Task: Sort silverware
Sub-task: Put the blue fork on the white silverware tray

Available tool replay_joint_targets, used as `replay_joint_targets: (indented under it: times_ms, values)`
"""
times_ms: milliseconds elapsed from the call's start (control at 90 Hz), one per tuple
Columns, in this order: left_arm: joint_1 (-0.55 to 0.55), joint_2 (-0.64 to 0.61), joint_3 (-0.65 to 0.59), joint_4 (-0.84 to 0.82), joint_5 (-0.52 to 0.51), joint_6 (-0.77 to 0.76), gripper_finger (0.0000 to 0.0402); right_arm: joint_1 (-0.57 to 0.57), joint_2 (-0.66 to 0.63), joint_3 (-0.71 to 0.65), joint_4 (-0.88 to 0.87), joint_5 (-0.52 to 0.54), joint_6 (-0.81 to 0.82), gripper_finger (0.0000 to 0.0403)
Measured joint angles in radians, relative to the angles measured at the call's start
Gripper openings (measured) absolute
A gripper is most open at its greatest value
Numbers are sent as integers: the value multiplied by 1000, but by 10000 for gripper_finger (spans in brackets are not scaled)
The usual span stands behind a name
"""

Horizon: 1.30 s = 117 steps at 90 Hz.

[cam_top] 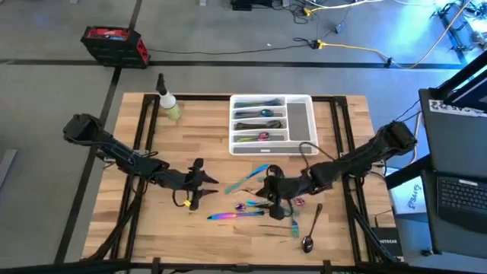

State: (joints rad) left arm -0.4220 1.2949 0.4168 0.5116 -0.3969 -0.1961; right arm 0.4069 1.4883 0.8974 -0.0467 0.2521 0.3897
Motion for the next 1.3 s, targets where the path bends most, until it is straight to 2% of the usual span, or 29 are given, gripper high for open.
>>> replay_joint_targets:
  times_ms: [100, 200, 344, 578, 689, 878, 1300]
  values:
    - [11, 0, 0, 75, 0, -12, 131, -25, -57, 0, 16, 45, 0, 0]
    - [16, 1, 0, 177, 0, 8, 131, -52, -81, 0, 117, 84, -1, 0]
    - [27, 27, 0, 333, 5, 100, 131, -90, -84, 0, 322, 72, -49, 0]
    - [64, 103, 38, 530, 1, 124, 131, -115, -83, 1, 545, 70, -130, 0]
    - [89, 145, 102, 517, 7, 103, 131, -122, -78, 1, 624, 68, -158, 0]
    - [131, 242, 204, 532, 82, 95, 131, -134, -78, 1, 689, 42, -178, 0]
    - [182, 402, 390, 531, 178, 99, 131, -133, -77, 1, 701, -2, -178, 0]
